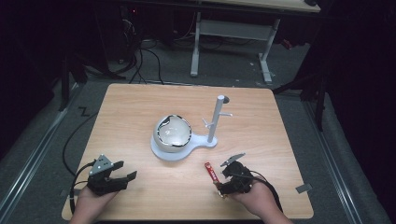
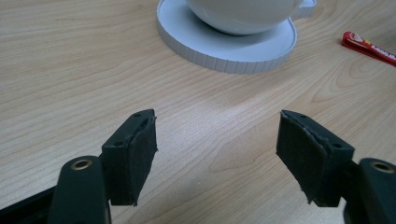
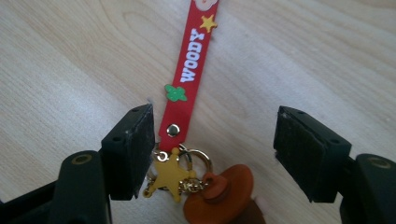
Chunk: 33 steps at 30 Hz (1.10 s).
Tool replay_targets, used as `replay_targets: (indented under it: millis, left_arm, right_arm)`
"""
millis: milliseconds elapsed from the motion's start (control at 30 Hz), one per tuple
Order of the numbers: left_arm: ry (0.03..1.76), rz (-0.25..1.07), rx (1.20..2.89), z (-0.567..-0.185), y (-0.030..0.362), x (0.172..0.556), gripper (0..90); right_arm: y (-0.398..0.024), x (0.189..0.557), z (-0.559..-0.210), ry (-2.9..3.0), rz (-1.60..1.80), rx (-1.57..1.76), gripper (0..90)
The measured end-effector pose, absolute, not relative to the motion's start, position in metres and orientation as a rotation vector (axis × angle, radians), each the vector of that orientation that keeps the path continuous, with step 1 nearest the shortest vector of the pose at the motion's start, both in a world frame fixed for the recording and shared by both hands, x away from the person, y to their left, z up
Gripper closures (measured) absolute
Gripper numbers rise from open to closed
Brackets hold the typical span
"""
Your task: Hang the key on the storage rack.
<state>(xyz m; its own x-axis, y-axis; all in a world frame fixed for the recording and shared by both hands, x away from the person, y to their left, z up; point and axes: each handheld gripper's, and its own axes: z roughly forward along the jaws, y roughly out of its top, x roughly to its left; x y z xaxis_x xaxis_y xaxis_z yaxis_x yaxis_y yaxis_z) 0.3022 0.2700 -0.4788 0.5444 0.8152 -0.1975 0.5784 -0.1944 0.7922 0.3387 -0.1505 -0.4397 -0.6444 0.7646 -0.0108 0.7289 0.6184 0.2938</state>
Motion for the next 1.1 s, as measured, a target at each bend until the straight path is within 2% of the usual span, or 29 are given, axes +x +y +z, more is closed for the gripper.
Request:
replay_targets:
  millis: [267,300,667,833,933,1100]
  left_arm:
    - [1.135,0.315,1.882,-0.479,0.271,0.302,29.5]
    - [1.134,0.313,1.882,-0.479,0.27,0.302,29.5]
    - [1.12,0.307,1.891,-0.478,0.268,0.302,29.7]
    - [1.115,0.305,1.897,-0.479,0.268,0.302,30.3]
    - [1.111,0.297,1.904,-0.48,0.266,0.303,30.5]
    - [1.102,0.298,1.913,-0.48,0.264,0.302,30.5]
  right_arm:
    - [-0.131,0.356,-0.443,2.789,0.182,1.287,41.9]
    - [-0.127,0.355,-0.442,2.778,0.146,1.377,43.6]
    - [-0.102,0.369,-0.447,2.858,-0.101,1.365,59.3]
    - [-0.094,0.372,-0.453,2.844,-0.153,1.401,64.7]
    - [-0.093,0.374,-0.453,2.85,-0.152,1.416,70.9]
    - [-0.09,0.373,-0.453,2.869,-0.164,1.377,72.5]
